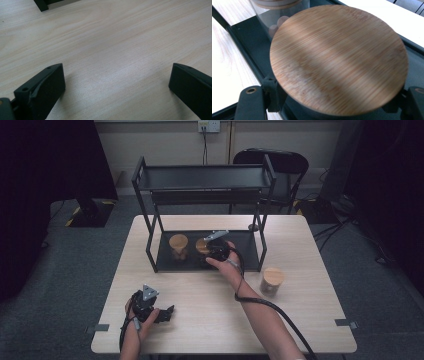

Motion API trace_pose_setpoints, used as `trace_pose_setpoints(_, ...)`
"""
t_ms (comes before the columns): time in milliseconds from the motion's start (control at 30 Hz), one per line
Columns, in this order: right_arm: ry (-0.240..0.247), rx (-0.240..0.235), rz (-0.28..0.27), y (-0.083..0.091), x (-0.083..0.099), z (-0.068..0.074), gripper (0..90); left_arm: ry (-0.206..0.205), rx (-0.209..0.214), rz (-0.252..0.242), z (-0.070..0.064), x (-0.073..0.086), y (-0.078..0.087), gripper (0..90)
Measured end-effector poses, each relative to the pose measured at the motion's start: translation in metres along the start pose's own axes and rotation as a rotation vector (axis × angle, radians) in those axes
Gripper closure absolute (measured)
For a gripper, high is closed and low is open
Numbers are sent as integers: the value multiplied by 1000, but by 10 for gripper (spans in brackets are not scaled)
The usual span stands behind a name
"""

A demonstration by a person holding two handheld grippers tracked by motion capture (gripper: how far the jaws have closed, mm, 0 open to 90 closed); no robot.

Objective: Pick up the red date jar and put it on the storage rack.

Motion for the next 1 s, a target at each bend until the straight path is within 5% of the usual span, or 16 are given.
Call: trace_pose_setpoints(1000, -17, 13, 18, -10, -8, -3, 244, -2, 0, 0, 0, 0, 0, 2)
Point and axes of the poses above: each handheld gripper's, and its own axes: y roughly backward along the jaws, x roughly out of its underside, z roughly to its left, the point moved 2 cm from there along -y, roughly forward along the jaws, and after that the axes turned 9 degrees about y, right-handed, at the moved point
